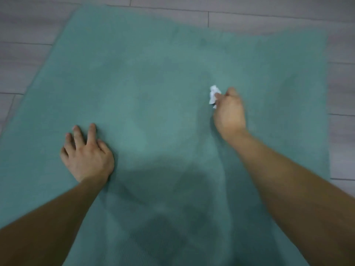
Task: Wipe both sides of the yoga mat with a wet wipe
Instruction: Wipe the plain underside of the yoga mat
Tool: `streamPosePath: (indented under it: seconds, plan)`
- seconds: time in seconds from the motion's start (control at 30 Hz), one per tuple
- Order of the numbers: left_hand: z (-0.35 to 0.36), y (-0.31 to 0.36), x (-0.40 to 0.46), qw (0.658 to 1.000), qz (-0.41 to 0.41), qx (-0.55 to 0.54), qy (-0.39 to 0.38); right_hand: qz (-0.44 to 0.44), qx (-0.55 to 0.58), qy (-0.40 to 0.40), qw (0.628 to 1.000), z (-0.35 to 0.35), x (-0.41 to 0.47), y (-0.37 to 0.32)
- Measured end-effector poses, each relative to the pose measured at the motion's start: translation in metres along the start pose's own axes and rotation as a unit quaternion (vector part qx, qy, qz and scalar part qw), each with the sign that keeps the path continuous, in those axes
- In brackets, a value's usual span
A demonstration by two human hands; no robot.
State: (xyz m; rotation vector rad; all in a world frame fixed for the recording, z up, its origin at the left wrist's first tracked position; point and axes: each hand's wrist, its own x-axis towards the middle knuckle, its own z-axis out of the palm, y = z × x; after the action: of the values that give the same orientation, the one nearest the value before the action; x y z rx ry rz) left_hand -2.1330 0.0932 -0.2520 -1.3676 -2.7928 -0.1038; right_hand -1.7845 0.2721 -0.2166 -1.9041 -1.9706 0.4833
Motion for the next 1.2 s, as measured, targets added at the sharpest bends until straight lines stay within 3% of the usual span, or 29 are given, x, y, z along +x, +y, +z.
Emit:
streamPosePath:
  seconds: [0.03, 0.07, 0.13, 0.2, 0.23, 0.3, 0.37, 0.47, 0.53, 0.63, 0.73, 0.77, 0.8, 0.87, 0.93, 1.0, 1.07, 1.13, 1.2]
  plan:
    - [-0.005, 0.002, 0.003, 0.999, 0.013, 0.025, -0.035, -0.048, 0.044, -0.019, 0.998, 0.016, -0.029, -0.021]
    - [-0.011, 0.005, 0.006, 0.996, 0.018, 0.048, -0.071, -0.136, 0.083, -0.097, 0.982, 0.024, -0.065, -0.046]
    - [-0.025, 0.016, 0.009, 0.987, 0.002, 0.062, -0.149, -0.298, 0.068, -0.222, 0.926, 0.03, -0.127, -0.081]
    - [-0.038, 0.049, -0.007, 0.969, -0.009, 0.027, -0.246, -0.385, 0.03, -0.222, 0.895, 0.019, -0.129, -0.072]
    - [-0.043, 0.07, -0.023, 0.953, -0.003, 0.01, -0.302, -0.389, 0.029, -0.198, 0.899, 0.016, -0.111, -0.053]
    - [-0.05, 0.117, -0.055, 0.917, 0.005, -0.015, -0.398, -0.295, 0.042, -0.139, 0.944, 0.001, -0.054, -0.018]
    - [-0.056, 0.153, -0.079, 0.898, -0.008, -0.029, -0.44, -0.202, -0.044, -0.071, 0.976, -0.022, 0.005, 0.033]
    - [-0.053, 0.17, -0.085, 0.887, -0.037, -0.029, -0.459, -0.024, -0.08, -0.036, 0.996, -0.058, 0.045, 0.071]
    - [-0.05, 0.168, -0.082, 0.88, -0.04, -0.034, -0.473, 0.027, -0.078, -0.008, 0.997, -0.059, 0.037, 0.052]
    - [-0.052, 0.168, -0.084, 0.882, -0.032, -0.016, -0.47, -0.109, -0.027, -0.108, 0.988, -0.028, -0.03, -0.009]
    - [-0.052, 0.172, -0.086, 0.891, -0.044, -0.015, -0.451, -0.388, 0.018, -0.215, 0.896, -0.007, -0.107, -0.04]
    - [-0.053, 0.172, -0.087, 0.89, -0.043, -0.014, -0.453, -0.433, 0.027, -0.226, 0.872, -0.013, -0.096, -0.03]
    - [-0.054, 0.173, -0.085, 0.883, -0.041, -0.01, -0.468, -0.436, 0.041, -0.206, 0.875, -0.017, -0.072, -0.013]
    - [-0.056, 0.174, -0.081, 0.867, -0.034, -0.015, -0.497, -0.339, 0.021, -0.108, 0.934, -0.029, -0.001, 0.036]
    - [-0.059, 0.173, -0.079, 0.861, -0.033, -0.022, -0.506, -0.168, -0.072, -0.007, 0.983, -0.056, 0.063, 0.084]
    - [-0.06, 0.171, -0.078, 0.859, -0.033, -0.022, -0.511, -0.004, -0.06, 0.021, 0.998, -0.069, 0.078, 0.095]
    - [-0.06, 0.171, -0.079, 0.861, -0.03, -0.025, -0.506, 0.04, -0.085, -0.004, 0.996, -0.059, 0.054, 0.061]
    - [-0.06, 0.171, -0.08, 0.868, -0.029, -0.026, -0.495, -0.091, -0.062, -0.091, 0.99, -0.041, 0.001, 0.017]
    - [-0.06, 0.172, -0.081, 0.875, -0.035, -0.017, -0.483, -0.319, -0.046, -0.194, 0.927, -0.026, -0.064, -0.006]
